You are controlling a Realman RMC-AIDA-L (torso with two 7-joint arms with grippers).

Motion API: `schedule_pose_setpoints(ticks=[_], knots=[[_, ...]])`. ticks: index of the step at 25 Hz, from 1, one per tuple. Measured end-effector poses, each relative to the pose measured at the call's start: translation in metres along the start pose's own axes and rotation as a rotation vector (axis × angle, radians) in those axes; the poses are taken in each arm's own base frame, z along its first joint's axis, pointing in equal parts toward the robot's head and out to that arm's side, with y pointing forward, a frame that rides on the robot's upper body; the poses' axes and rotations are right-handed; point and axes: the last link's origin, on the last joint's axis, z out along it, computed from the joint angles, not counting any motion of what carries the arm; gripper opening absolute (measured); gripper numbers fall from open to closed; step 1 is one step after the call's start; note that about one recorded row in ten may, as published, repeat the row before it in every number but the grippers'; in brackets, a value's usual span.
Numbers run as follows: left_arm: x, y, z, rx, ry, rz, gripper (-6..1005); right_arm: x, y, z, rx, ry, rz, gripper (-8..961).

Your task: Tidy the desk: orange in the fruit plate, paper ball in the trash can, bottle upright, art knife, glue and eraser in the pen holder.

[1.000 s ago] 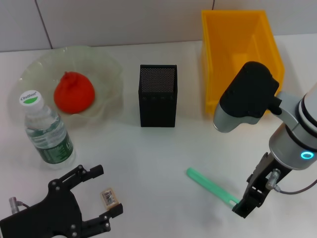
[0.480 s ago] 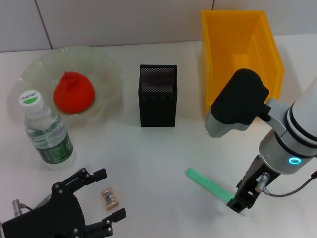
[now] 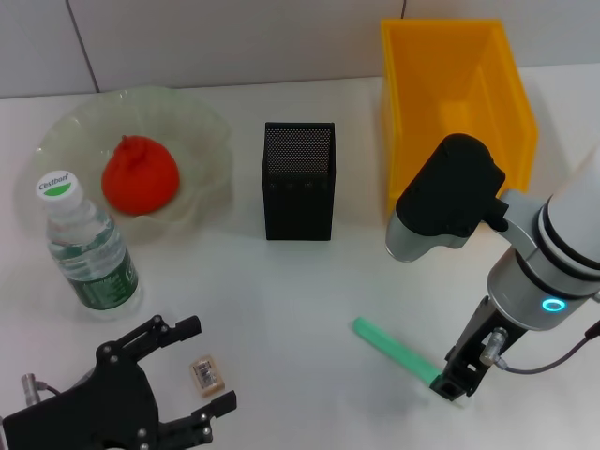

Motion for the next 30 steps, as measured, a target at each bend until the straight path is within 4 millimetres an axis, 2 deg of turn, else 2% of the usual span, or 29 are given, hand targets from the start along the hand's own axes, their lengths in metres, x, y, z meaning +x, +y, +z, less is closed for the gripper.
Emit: schedule_pose_setpoints(ticks=[30], knots=[[-0.0009,0.0018,-0.0011,0.0,-0.001,-0.005,814,-0.0001,0.0004,0.0102,-0.005,0.028,0.004,284]])
